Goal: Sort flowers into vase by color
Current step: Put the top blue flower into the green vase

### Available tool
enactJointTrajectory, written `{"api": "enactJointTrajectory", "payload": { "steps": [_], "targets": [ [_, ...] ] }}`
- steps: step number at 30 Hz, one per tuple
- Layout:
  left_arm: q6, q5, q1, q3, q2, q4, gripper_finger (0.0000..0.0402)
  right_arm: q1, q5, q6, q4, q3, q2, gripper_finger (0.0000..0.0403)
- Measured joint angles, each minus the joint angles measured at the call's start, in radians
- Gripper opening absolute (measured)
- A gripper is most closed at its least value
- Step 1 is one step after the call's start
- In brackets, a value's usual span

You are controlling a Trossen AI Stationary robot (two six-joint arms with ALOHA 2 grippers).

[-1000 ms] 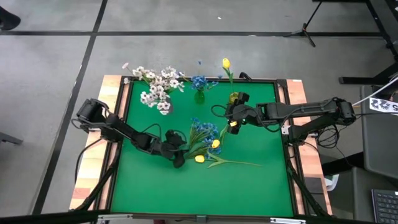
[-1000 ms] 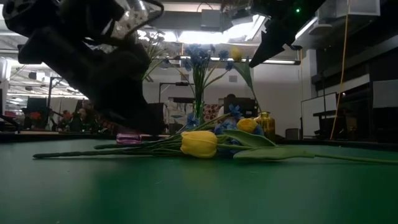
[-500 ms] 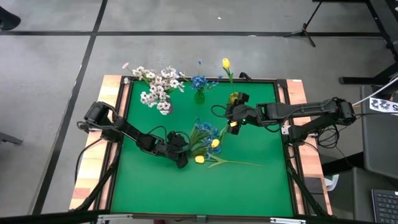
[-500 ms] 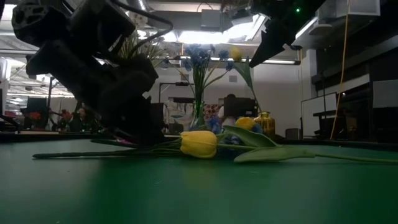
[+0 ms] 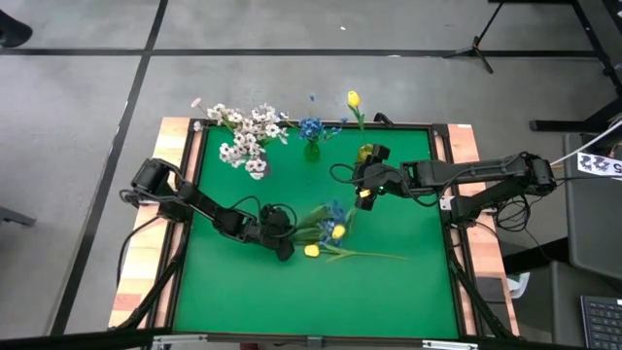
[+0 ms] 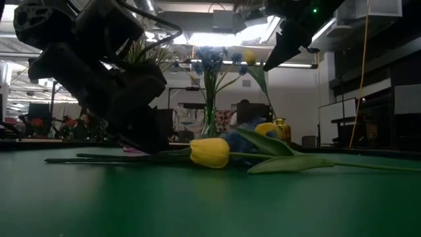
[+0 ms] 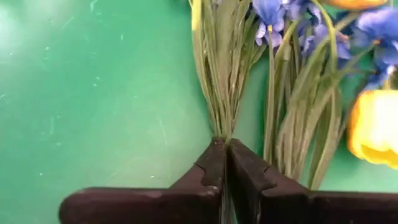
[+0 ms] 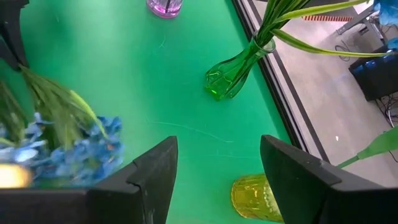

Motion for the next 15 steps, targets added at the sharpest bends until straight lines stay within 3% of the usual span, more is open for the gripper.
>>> {"api": "enactJointTrajectory", "payload": {
  "steps": [6,15],
  "targets": [
    [0.024,0.017,-0.001,-0.003,-0.039,-0.014,0.0007,0.012,0.007,0.015,0.018,0.0,0.0,0.023],
    [0.117,-0.062,-0.002,-0.004,-0.189,-0.005,0.0003,0.114,0.159,0.056,0.036,0.0,-0.023,0.023]
  ]
}}
